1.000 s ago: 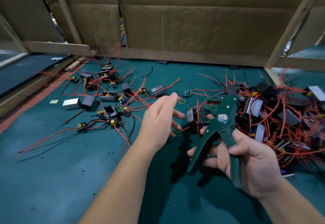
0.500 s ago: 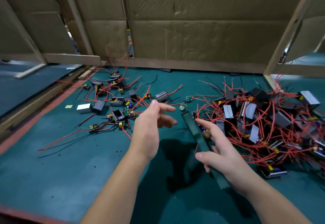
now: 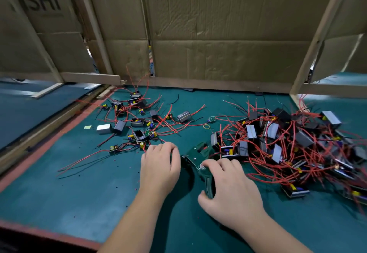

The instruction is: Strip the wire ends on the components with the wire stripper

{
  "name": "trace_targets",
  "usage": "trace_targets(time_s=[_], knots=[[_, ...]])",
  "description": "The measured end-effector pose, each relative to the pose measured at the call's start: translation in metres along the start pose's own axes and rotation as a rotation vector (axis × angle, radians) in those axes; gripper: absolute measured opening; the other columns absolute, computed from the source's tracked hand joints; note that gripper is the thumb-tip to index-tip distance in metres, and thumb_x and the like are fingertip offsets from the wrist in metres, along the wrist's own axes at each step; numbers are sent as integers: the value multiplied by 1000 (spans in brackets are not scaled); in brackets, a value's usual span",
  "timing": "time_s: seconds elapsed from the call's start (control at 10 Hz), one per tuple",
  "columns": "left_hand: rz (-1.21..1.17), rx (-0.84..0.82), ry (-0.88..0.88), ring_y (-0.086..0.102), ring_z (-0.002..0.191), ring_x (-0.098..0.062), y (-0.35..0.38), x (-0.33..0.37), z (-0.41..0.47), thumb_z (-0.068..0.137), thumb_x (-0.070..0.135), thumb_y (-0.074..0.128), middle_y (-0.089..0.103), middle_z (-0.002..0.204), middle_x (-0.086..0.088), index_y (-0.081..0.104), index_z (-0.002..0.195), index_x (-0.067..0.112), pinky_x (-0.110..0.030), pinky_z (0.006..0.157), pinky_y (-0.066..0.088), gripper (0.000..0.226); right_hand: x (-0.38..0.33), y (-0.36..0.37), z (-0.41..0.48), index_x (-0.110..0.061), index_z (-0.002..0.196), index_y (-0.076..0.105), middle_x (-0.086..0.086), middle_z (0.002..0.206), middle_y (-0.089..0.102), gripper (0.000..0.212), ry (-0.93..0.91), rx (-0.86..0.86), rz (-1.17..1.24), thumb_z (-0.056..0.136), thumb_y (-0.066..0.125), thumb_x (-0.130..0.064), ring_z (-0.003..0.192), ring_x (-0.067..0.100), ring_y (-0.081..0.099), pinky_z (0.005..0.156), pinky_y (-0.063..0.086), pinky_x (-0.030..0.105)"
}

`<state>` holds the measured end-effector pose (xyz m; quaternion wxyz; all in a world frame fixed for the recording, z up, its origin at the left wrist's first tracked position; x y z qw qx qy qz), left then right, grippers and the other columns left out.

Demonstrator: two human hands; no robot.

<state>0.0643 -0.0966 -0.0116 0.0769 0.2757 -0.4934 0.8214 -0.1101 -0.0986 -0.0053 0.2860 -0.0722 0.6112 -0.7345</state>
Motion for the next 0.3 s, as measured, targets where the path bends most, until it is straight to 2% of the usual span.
trace_targets(time_s=[0.1, 0.2, 0.3], knots=[[-10, -43, 125, 49, 97, -19, -3, 6, -6, 85, 53, 21, 64, 94, 9, 60, 100, 22, -35, 87, 32, 52, 0, 0, 6, -38, 121, 49, -10, 122, 48, 51, 32, -1, 13, 72, 49, -52, 114, 17, 44, 91, 37, 32], [25, -62, 187, 50, 98, -19, -3, 6, -7, 83, 59, 22, 64, 95, 8, 58, 108, 20, -36, 87, 33, 59, -4, 1, 15, -33, 125, 48, -7, 130, 42, 50, 82, -89, 314, 77, 60, -41, 119, 17, 43, 103, 32, 31], [29, -53, 147, 49, 97, -19, -3, 6, -7, 79, 62, 26, 62, 97, 8, 54, 113, 21, -34, 85, 33, 60, -8, -16, 16, -30, 123, 53, -5, 122, 50, 43, 192, -235, 774, 82, 65, -30, 101, 6, 54, 94, 40, 23]])
Point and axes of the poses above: each hand's wrist, its own z-axis towards the middle knuckle, its own y-axis out of the palm, x = y × z, the point moved 2 cm from there along z, towards the middle knuckle
